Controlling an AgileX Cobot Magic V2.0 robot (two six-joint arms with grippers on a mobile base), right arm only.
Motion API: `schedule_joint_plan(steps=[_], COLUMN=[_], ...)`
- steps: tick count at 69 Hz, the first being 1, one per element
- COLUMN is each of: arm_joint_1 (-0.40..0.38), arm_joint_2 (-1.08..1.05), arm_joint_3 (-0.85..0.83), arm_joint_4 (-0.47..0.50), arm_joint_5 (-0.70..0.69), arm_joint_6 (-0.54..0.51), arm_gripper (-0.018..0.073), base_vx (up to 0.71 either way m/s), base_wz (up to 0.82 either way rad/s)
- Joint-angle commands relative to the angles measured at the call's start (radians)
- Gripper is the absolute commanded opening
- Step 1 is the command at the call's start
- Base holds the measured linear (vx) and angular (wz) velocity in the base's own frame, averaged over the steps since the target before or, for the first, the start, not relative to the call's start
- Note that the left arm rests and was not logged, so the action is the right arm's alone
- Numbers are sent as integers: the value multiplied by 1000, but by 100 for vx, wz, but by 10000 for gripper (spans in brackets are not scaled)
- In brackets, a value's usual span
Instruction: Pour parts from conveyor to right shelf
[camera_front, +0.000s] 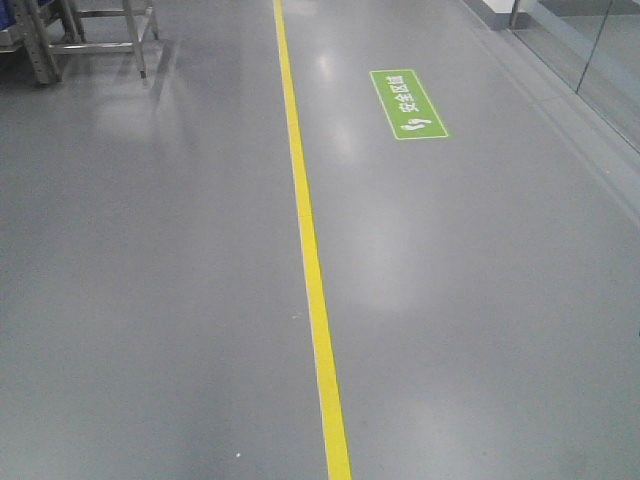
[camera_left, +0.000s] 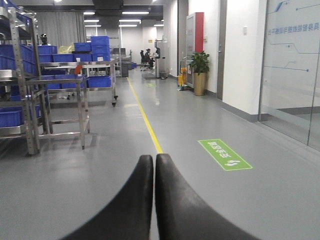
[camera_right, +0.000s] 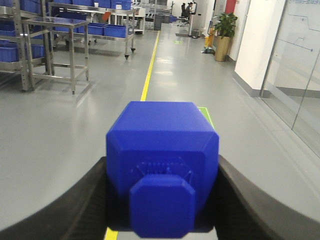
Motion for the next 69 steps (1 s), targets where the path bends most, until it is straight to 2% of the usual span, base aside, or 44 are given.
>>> schedule_joint_plan(steps=[1, 32, 69], arm_joint_1=[0, 0, 0], arm_joint_2=[12, 12, 12], arm_joint_3=[-28, -28, -28], arm_joint_4=[-7, -7, -7], arm_joint_5=[-86, -86, -86], arm_joint_6=[1, 1, 1], arm_gripper=[-5, -5, -5], base_vx=[12, 20, 40], base_wz=[-18, -9, 22])
